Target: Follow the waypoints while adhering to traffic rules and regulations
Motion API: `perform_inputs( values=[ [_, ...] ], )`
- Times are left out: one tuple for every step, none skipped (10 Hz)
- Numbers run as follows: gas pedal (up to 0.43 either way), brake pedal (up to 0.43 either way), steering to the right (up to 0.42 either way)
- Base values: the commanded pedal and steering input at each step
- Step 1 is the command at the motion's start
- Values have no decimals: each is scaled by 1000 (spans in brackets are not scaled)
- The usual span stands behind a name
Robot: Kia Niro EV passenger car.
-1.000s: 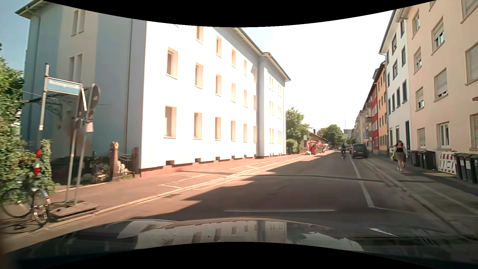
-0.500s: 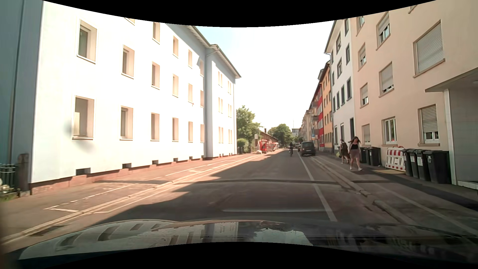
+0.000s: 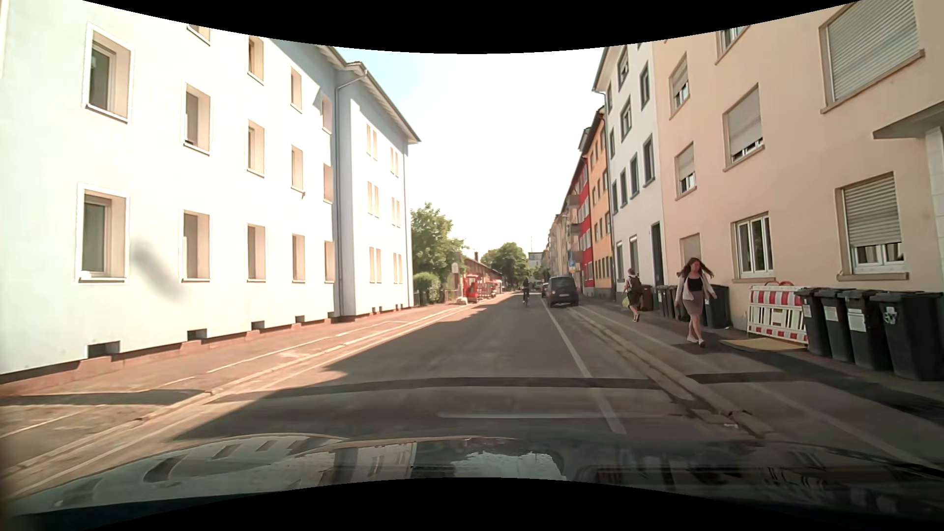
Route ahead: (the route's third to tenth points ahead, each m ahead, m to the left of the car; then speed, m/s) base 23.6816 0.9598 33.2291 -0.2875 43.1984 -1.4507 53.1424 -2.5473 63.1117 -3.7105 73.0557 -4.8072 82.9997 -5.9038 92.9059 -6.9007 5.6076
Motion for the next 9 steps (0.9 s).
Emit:
perform_inputs(
  values=[
    [228, 0, 65],
    [177, 0, 34],
    [169, 0, 15],
    [157, 0, 5],
    [157, 0, 3],
    [150, 0, 3],
    [138, 0, 3],
    [130, 0, 3],
    [110, 0, 4]
  ],
)
